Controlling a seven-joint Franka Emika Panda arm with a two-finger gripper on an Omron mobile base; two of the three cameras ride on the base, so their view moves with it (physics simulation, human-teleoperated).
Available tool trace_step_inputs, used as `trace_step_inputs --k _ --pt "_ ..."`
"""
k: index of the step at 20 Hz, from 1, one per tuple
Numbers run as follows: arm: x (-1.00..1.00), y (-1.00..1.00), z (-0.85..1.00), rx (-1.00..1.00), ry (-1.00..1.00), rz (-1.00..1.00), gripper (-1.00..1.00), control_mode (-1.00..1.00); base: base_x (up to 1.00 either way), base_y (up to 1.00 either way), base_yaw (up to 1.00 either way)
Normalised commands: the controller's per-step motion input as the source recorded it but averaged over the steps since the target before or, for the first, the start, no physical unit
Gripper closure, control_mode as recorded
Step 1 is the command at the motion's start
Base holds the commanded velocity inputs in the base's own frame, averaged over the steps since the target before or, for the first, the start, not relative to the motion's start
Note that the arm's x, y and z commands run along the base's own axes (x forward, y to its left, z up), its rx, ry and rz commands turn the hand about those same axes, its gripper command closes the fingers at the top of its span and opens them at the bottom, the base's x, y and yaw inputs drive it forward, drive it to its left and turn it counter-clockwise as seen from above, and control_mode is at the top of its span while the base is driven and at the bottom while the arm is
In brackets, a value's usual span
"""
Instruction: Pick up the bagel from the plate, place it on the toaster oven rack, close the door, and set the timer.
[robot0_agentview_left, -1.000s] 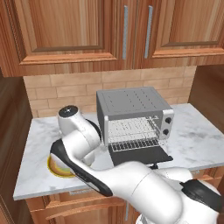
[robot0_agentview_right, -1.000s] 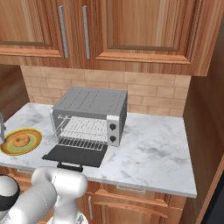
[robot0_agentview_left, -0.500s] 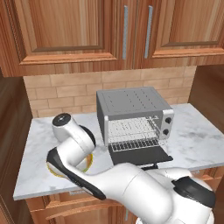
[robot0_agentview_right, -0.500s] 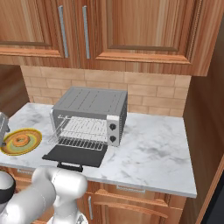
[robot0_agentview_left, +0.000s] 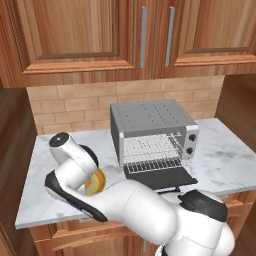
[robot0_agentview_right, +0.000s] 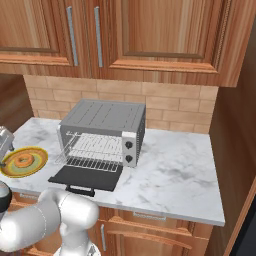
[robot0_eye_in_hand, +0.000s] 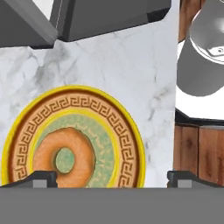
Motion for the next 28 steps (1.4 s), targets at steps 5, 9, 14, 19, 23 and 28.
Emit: trace_step_inputs --k 5,9,14,19,23,28 --pt "0.17 0.19 -0.20 0.00 0.00 -0.20 -1.00 -1.00 0.00 0.00 0.00" --pt "0.05 0.07 -0.22 0.00 0.00 -0.18 -1.00 -1.00 0.00 0.00 0.00" --pt "0.00 0.03 -0.30 0.00 0.00 -0.15 -1.00 -1.00 0.00 0.00 0.00" --pt "0.00 0.01 -0.29 0.00 0.00 -0.10 -1.00 -1.00 0.00 0.00 0.00" --pt "0.00 0.09 -0.25 0.00 0.00 -0.03 -1.00 -1.00 0.00 0.00 0.00" --pt "0.00 0.26 -0.13 0.00 0.00 -0.01 -1.00 -1.00 0.00 0.00 0.00"
